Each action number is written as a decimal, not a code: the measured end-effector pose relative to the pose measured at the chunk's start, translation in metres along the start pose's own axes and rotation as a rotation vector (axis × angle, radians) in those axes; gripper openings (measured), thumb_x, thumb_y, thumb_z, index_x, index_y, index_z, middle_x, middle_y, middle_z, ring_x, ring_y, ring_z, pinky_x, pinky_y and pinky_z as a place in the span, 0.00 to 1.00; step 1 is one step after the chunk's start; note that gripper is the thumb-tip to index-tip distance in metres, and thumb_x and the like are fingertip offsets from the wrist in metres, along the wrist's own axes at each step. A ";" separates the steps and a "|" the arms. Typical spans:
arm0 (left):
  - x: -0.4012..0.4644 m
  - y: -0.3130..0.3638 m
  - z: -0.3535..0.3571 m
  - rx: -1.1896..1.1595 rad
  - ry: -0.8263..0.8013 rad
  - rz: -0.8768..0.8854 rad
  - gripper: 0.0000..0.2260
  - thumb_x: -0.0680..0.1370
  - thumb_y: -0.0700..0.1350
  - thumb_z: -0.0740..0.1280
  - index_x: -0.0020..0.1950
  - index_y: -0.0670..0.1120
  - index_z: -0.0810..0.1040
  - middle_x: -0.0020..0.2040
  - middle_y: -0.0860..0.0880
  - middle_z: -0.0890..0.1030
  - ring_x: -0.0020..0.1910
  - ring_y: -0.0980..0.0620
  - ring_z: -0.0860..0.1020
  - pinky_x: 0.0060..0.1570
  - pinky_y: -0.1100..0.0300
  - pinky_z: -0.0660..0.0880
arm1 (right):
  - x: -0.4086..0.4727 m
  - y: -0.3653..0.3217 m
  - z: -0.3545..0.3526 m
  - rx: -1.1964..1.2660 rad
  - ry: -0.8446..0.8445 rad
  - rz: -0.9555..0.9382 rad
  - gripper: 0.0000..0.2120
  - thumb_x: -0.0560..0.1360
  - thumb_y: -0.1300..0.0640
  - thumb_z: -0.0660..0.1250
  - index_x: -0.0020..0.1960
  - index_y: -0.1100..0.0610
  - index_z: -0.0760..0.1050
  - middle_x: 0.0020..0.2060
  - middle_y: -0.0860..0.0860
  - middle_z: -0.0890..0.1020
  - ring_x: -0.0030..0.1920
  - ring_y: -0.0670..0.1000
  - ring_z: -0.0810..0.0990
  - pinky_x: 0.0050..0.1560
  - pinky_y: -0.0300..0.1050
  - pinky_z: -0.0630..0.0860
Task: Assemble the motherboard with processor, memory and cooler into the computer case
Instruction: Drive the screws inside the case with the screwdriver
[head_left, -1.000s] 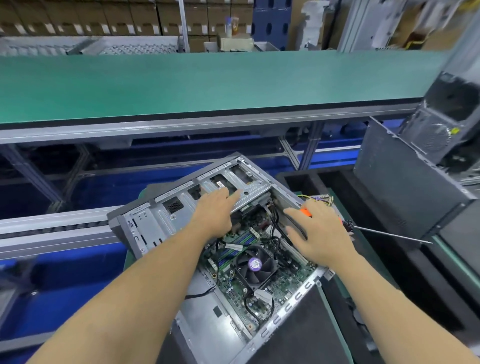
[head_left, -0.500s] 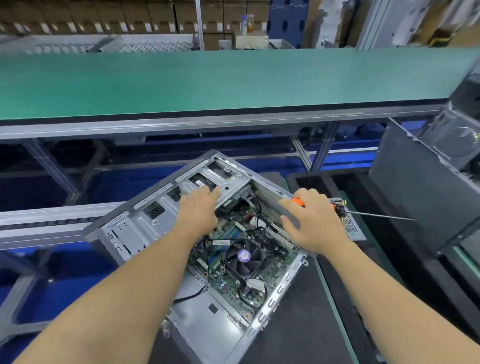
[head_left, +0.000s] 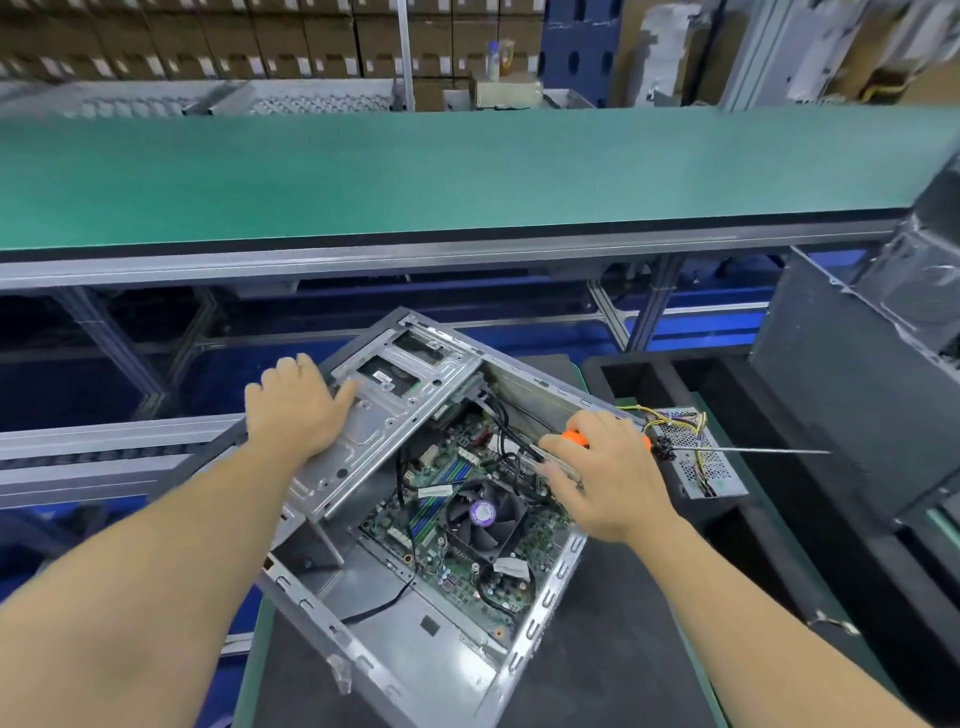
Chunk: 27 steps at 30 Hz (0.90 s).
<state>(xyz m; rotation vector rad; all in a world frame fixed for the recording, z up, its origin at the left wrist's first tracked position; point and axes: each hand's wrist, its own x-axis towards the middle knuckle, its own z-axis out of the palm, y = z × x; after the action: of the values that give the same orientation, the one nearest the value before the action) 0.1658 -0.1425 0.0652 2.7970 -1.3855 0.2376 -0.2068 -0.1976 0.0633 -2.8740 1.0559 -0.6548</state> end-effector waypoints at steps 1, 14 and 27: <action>0.004 -0.004 0.002 0.020 -0.020 -0.042 0.38 0.78 0.70 0.45 0.67 0.40 0.72 0.61 0.40 0.74 0.59 0.39 0.74 0.58 0.44 0.70 | 0.001 0.002 0.001 -0.007 -0.012 0.002 0.16 0.77 0.45 0.60 0.54 0.52 0.82 0.44 0.52 0.76 0.44 0.57 0.74 0.43 0.51 0.68; -0.010 0.007 -0.012 0.092 -0.109 -0.150 0.32 0.80 0.64 0.47 0.52 0.43 0.82 0.49 0.41 0.78 0.48 0.41 0.76 0.50 0.51 0.70 | 0.028 0.038 -0.004 -0.074 -0.225 -0.026 0.22 0.77 0.45 0.53 0.60 0.50 0.80 0.48 0.50 0.75 0.48 0.55 0.73 0.48 0.52 0.67; -0.013 0.009 -0.005 0.030 -0.070 -0.105 0.30 0.78 0.67 0.52 0.55 0.44 0.80 0.55 0.43 0.76 0.52 0.41 0.74 0.52 0.48 0.69 | 0.020 0.018 -0.021 -0.194 -0.168 -0.032 0.22 0.75 0.44 0.59 0.66 0.49 0.73 0.51 0.54 0.72 0.50 0.57 0.72 0.48 0.52 0.68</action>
<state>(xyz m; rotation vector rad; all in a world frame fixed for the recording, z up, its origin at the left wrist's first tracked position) 0.1502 -0.1368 0.0681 2.9190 -1.2531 0.1614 -0.2122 -0.2213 0.0870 -3.0479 1.1085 -0.3203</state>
